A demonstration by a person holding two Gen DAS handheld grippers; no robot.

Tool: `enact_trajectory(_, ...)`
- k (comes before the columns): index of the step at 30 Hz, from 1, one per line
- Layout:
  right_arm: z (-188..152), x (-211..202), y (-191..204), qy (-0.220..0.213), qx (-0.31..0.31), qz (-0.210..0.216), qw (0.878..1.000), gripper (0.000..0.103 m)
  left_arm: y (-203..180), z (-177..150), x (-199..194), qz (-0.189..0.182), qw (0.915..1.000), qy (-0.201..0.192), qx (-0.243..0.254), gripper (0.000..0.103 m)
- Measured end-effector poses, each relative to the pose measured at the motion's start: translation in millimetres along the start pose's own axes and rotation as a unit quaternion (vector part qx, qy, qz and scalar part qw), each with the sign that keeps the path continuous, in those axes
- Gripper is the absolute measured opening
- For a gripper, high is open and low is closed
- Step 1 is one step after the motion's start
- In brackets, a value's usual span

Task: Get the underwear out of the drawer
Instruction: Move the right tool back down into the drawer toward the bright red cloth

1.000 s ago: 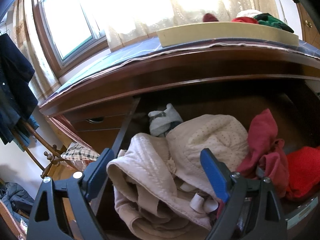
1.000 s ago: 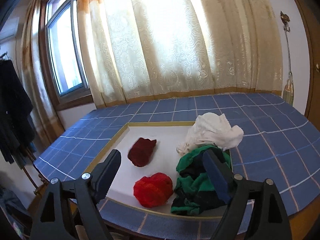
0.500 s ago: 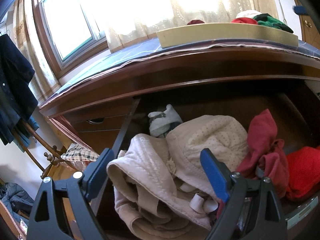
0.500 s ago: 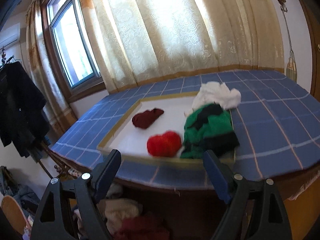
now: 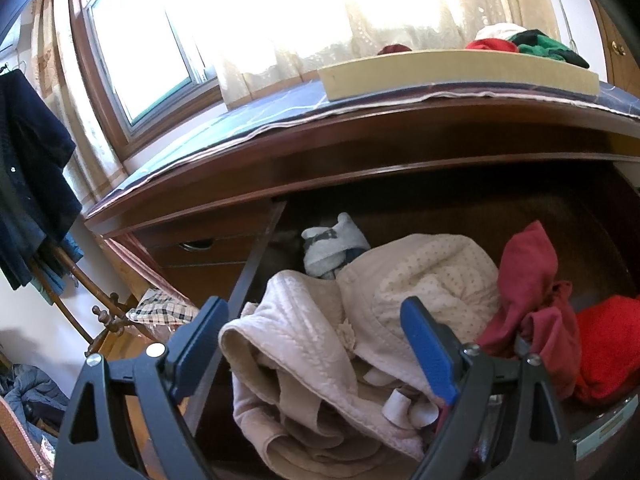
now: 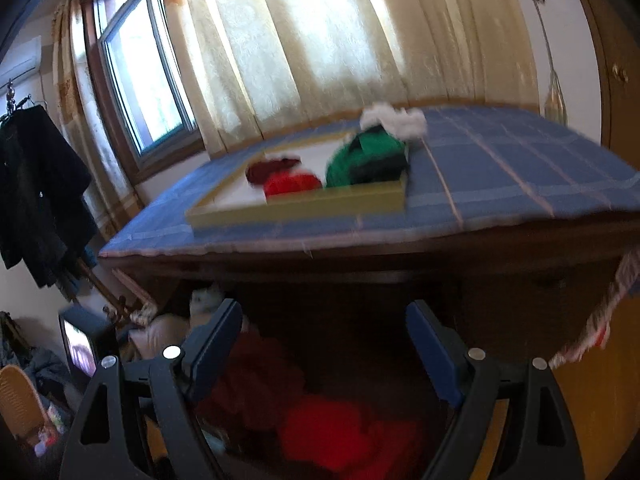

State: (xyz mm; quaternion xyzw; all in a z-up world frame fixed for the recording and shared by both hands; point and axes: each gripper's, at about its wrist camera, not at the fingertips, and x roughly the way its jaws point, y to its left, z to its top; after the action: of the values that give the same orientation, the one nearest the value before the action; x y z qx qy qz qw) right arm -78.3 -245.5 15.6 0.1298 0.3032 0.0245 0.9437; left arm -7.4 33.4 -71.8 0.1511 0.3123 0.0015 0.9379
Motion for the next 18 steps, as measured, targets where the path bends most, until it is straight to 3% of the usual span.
enact_trajectory(9, -44, 9, -1, 0.112, -0.063, 0.031, 0.991, 0.086, -1, 1, -1, 0.014, 0.9999, -0.004, 0.004, 0.089)
enact_trajectory(14, -51, 43, 5, 0.184, -0.094, 0.020, 0.978, 0.086, 0, 1, 0, 0.011, 0.9999, -0.006, 0.001, 0.089)
enact_trajectory(18, -52, 72, 3, 0.237, -0.088, 0.039, 0.967, 0.086, 0, 0, -1, 0.009, 0.9999, -0.007, 0.002, 0.089)
